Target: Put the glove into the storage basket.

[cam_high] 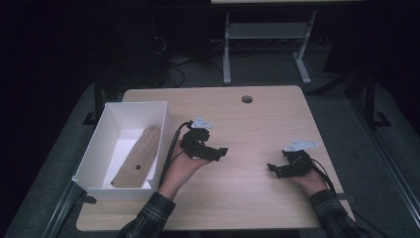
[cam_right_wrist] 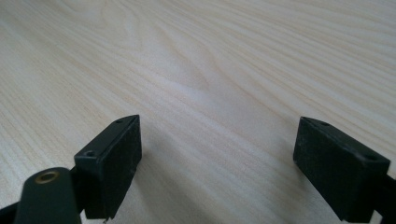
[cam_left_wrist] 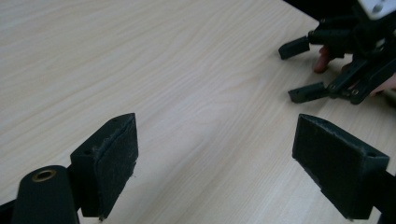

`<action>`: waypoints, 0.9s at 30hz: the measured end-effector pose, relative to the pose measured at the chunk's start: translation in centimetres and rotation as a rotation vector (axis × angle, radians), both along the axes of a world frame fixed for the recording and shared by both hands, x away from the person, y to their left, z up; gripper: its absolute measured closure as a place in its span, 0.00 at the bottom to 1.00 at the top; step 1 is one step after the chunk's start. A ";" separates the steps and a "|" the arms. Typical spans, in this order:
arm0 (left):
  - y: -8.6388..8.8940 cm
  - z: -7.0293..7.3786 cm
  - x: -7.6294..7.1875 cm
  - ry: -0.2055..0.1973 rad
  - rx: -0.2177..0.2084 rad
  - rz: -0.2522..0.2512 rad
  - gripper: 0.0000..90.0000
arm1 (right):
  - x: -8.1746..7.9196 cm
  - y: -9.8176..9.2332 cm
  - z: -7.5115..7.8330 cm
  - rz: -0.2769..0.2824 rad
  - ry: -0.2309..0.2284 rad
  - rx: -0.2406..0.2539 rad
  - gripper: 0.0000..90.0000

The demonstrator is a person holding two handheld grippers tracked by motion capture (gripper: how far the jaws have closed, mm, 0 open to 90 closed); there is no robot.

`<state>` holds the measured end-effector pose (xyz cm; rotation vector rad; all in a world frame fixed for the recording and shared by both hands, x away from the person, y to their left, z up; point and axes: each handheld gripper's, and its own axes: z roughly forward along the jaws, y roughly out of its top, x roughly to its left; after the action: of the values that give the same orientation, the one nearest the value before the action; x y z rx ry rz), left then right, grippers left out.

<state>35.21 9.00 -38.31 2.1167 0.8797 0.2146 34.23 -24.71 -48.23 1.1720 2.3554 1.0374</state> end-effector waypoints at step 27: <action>-0.7 -8.4 -1.7 -0.052 0.133 -0.086 0.15 | 0.0 0.0 0.0 0.000 0.000 0.000 0.17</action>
<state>33.55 8.29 -46.72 2.2559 0.7606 0.2896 34.23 -24.71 -48.23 1.1718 2.3559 1.0368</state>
